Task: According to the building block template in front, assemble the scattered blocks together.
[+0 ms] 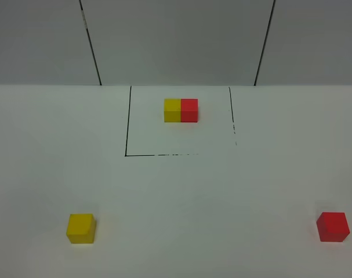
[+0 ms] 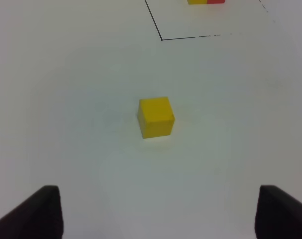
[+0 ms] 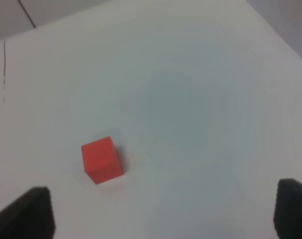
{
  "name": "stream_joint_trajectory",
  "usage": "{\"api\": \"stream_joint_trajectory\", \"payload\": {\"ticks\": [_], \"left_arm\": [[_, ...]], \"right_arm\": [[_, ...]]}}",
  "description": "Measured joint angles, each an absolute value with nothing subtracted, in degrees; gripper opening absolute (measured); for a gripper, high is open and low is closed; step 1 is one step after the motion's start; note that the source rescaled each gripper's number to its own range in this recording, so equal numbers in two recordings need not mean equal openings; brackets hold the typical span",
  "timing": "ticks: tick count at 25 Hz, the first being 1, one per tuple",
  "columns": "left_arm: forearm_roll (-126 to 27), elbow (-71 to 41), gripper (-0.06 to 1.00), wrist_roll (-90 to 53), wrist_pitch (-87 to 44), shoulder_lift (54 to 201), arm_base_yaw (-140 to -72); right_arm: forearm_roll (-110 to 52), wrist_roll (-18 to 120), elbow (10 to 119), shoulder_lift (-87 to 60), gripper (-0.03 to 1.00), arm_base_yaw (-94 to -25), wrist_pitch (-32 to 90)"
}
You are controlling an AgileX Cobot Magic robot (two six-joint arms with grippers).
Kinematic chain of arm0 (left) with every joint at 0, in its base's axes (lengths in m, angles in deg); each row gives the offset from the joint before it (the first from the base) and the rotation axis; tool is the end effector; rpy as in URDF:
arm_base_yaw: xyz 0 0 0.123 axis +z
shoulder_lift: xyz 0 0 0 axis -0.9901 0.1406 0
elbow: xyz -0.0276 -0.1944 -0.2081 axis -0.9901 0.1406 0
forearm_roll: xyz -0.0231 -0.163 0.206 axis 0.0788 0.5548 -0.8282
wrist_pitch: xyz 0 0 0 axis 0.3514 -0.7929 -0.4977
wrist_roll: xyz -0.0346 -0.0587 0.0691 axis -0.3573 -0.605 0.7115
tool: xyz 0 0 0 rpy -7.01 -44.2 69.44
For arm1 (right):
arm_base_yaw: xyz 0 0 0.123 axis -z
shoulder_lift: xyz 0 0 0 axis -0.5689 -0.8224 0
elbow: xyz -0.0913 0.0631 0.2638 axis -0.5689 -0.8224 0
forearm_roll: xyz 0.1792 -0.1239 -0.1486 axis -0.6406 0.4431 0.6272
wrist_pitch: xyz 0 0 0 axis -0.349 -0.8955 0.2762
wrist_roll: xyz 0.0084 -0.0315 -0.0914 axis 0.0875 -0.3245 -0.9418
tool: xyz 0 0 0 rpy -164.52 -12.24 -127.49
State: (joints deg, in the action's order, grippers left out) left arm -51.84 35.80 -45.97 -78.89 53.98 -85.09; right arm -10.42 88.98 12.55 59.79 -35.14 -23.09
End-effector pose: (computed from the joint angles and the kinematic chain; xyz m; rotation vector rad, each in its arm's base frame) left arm 0.0063 -0.0164 0.2820 0.1786 2.0247 -0.1914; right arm 0.0094 -0.0152 0.2788 0.2678 2.0177 -0.0455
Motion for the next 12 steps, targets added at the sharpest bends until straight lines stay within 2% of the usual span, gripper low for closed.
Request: {"api": "stream_joint_trajectory", "payload": {"ticks": [12], "left_arm": [[-51.84,35.80,0.65,-46.02,-78.89,53.98,-85.09]], "right_arm": [[-10.42,88.98,12.55,59.79,0.76,-35.14,-23.09]]}}
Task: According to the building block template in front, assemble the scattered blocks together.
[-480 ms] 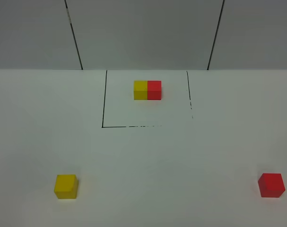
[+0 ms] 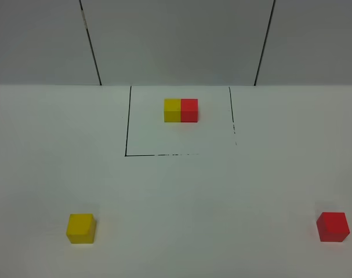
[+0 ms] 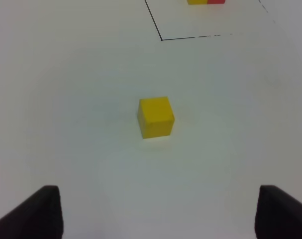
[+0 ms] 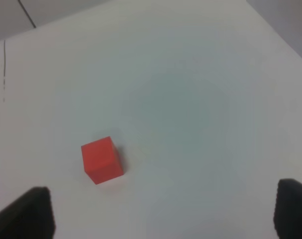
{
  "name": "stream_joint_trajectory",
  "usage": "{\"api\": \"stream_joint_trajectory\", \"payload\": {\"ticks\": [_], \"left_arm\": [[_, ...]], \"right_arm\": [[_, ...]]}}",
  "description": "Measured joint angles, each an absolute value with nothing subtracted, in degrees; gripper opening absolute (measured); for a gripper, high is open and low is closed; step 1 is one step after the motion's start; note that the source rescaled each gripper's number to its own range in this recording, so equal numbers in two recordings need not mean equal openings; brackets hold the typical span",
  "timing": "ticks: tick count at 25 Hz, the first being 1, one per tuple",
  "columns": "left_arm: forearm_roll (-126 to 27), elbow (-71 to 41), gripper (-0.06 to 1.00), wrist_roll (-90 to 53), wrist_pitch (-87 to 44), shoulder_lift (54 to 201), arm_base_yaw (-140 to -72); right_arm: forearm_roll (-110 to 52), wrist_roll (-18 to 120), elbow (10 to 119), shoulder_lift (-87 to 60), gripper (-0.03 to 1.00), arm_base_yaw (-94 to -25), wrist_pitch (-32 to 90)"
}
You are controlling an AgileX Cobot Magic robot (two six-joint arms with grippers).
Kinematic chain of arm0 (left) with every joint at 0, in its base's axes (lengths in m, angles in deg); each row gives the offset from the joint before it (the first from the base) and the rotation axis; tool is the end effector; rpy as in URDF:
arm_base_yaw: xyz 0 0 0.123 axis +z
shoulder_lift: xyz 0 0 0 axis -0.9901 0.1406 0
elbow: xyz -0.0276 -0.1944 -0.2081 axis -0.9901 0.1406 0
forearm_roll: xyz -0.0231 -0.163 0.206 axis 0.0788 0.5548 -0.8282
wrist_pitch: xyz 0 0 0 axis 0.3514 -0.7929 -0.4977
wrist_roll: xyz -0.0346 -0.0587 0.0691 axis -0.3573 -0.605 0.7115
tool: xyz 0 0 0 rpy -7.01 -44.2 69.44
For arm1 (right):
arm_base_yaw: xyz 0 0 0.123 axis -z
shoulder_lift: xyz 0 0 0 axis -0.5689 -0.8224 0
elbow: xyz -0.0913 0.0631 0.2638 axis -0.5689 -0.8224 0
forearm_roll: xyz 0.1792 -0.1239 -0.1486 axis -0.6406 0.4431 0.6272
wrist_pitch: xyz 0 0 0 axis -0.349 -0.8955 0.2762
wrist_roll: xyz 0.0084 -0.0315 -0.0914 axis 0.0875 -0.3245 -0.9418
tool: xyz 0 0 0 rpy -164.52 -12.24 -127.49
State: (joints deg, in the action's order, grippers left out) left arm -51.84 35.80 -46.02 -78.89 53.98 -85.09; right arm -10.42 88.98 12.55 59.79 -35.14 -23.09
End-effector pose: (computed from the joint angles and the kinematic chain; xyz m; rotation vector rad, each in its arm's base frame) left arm 0.0063 -0.0164 0.2820 0.1777 2.0249 -0.1920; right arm 0.0094 -0.0152 0.2788 0.2678 2.0177 -0.0455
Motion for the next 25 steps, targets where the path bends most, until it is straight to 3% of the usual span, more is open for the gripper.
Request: {"api": "stream_joint_trajectory", "payload": {"ticks": [15,25], "left_arm": [[-51.60,35.62,0.65,-51.14,-77.74,56.18,-85.09],[-49.95,29.42,0.69,-54.26,-76.11,87.37,-85.09]], "right_arm": [[-10.42,88.98,12.55,59.79,0.76,-35.14,-23.09],[-10.42,88.98,12.55,59.79,0.76,-35.14,-23.09]]}}
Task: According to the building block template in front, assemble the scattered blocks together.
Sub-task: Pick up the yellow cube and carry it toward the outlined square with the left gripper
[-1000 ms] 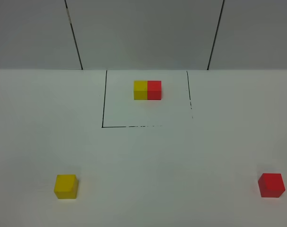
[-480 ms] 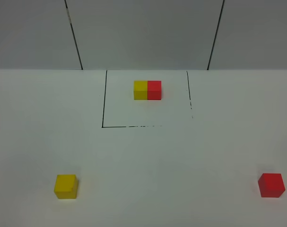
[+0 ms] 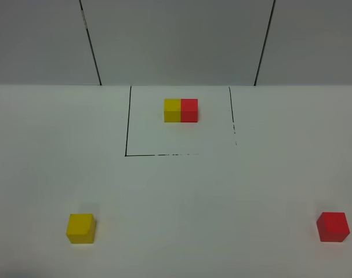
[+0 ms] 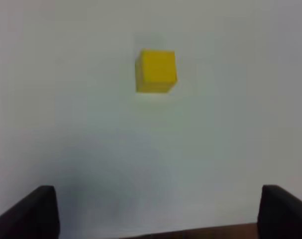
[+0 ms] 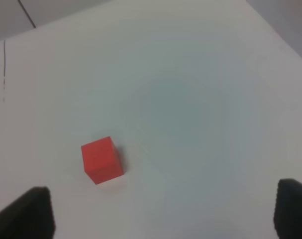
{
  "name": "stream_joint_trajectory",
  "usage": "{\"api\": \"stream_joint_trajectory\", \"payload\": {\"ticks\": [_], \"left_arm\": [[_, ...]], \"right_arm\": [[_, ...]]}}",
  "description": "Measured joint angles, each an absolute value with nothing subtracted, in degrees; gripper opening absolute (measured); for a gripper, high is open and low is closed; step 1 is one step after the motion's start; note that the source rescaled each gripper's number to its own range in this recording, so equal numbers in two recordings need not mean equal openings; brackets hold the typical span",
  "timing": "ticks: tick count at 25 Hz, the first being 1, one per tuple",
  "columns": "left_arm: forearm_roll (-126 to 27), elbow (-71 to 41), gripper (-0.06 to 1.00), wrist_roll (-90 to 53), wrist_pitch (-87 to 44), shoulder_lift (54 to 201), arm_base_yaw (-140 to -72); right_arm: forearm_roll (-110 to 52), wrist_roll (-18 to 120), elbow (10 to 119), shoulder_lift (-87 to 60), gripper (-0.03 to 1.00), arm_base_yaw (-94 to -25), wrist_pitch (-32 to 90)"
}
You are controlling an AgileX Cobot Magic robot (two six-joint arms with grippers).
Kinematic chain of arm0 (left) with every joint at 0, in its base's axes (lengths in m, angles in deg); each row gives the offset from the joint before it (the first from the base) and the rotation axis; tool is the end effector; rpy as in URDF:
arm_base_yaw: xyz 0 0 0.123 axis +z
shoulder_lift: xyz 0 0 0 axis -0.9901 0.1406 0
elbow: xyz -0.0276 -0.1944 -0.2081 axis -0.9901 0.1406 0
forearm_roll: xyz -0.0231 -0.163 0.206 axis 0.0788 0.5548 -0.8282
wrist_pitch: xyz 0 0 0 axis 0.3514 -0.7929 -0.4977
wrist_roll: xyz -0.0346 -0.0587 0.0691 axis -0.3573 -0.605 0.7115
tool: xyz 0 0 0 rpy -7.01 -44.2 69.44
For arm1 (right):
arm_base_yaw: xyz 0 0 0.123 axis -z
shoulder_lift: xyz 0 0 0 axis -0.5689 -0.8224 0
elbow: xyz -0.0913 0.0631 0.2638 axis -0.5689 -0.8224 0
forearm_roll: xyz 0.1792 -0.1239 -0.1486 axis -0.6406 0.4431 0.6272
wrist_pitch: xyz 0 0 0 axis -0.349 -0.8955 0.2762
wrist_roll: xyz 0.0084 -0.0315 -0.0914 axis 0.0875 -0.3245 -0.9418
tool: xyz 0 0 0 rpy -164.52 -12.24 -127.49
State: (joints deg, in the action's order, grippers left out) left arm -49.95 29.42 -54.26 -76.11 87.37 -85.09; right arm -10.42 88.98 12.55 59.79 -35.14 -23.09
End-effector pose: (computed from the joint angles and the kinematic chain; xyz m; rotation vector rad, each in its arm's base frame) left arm 0.1005 -0.0238 0.2900 -0.0357 2.4586 -0.3224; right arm 0.0094 -0.0152 0.2788 0.2678 2.0177 -0.0455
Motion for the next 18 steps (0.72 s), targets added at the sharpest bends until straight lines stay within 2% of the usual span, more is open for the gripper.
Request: {"api": "stream_joint_trajectory", "payload": {"ticks": [6,10,14,18], "left_arm": [[-47.68,21.81,0.70,-50.64,-74.61,109.43,-85.67],[-47.62,16.50,0.70,-49.91,-72.99,120.43,-89.82],[-49.25,12.59,0.70,-56.63,-71.73,129.47,-95.30],[-57.62,10.46,0.70,-65.52,-71.97,137.60,-99.46]], "right_arm": [[-10.42,88.98,12.55,59.79,0.76,-35.14,-23.09],[-10.42,88.98,12.55,59.79,0.76,-35.14,-23.09],[-10.42,88.98,12.55,59.79,0.76,-35.14,-23.09],[-10.42,88.98,12.55,59.79,0.76,-35.14,-23.09]]}}
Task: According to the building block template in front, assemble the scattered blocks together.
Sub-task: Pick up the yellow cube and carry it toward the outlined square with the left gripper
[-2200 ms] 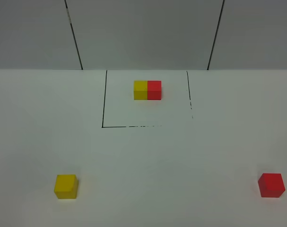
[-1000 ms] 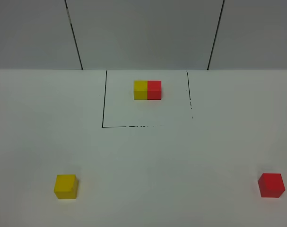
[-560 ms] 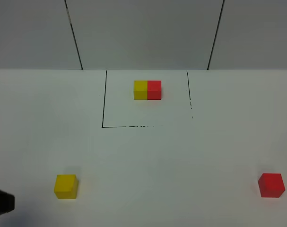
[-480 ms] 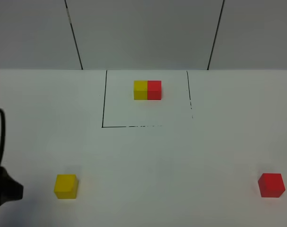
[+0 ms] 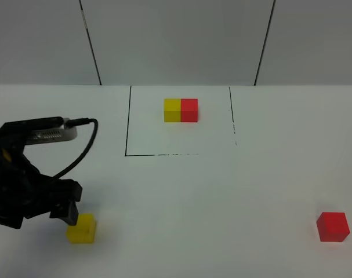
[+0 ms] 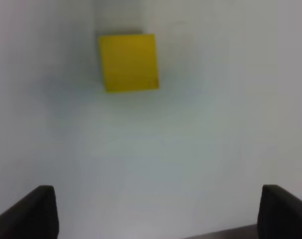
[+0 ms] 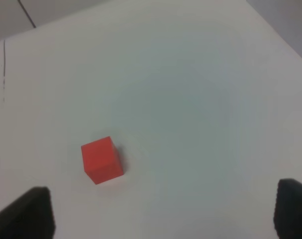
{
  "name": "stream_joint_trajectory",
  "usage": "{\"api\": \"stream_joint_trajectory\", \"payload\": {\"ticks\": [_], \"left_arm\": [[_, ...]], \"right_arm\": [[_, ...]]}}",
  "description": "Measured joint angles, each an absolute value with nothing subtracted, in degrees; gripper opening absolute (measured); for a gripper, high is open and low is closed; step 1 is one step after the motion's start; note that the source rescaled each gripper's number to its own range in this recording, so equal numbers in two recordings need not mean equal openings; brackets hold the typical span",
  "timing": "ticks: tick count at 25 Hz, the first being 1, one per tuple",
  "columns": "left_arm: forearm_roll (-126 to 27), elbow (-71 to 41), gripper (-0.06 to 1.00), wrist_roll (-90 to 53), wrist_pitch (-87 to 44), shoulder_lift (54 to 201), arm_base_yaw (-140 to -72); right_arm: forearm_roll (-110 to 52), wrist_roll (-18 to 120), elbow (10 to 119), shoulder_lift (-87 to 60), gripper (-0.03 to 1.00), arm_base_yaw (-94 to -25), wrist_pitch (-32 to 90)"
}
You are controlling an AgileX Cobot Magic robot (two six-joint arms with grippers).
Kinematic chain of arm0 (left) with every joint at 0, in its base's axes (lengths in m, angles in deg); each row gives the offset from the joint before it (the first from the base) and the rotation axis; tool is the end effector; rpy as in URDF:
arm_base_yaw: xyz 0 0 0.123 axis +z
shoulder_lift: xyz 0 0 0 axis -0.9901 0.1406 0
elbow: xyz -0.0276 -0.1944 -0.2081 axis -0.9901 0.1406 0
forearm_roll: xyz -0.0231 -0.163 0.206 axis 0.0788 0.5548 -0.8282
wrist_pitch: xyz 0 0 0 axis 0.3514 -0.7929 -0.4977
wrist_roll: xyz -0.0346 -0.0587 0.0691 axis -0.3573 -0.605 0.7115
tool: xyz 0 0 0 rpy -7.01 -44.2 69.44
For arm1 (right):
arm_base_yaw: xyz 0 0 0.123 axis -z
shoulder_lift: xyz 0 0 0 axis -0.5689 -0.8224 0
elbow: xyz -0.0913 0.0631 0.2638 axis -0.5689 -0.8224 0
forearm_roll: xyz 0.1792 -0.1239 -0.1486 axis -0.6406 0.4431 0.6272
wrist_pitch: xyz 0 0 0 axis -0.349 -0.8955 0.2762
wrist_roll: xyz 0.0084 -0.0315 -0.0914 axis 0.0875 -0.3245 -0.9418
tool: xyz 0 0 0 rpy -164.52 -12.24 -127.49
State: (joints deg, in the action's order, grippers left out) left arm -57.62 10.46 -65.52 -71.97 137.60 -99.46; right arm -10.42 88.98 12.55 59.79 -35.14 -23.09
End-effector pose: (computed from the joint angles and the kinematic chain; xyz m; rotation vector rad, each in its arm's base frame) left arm 0.2582 -0.0889 0.2266 0.0456 2.9595 -0.1896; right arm 0.0094 -0.0152 0.2788 0.2678 2.0177 -0.0455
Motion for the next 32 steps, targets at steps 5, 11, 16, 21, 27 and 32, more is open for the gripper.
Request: {"api": "stream_joint_trajectory", "payload": {"ticks": [5,11,16,21,27,32], "left_arm": [[-66.13,10.08,0.70,-71.79,-73.04,144.57,-100.67],[-63.35,10.08,0.70,-72.22,-67.35,150.08,-100.67],[-59.72,10.08,0.70,-69.74,-63.13,153.78,-100.71],[-59.31,10.08,0.70,-69.26,-61.47,156.19,-100.78],[-58.00,10.06,0.70,-69.31,-57.13,157.78,-100.88],[-57.87,10.06,0.70,-69.31,-55.90,159.92,-100.95]], "right_arm": [[-10.42,88.98,12.55,59.79,0.76,-35.14,-23.09],[-10.42,88.98,12.55,59.79,0.76,-35.14,-23.09],[-10.42,88.98,12.55,59.79,0.76,-35.14,-23.09],[-10.42,88.98,12.55,59.79,0.76,-35.14,-23.09],[-10.42,88.98,12.55,59.79,0.76,-35.14,-23.09],[-10.42,88.98,12.55,59.79,0.76,-35.14,-23.09]]}}
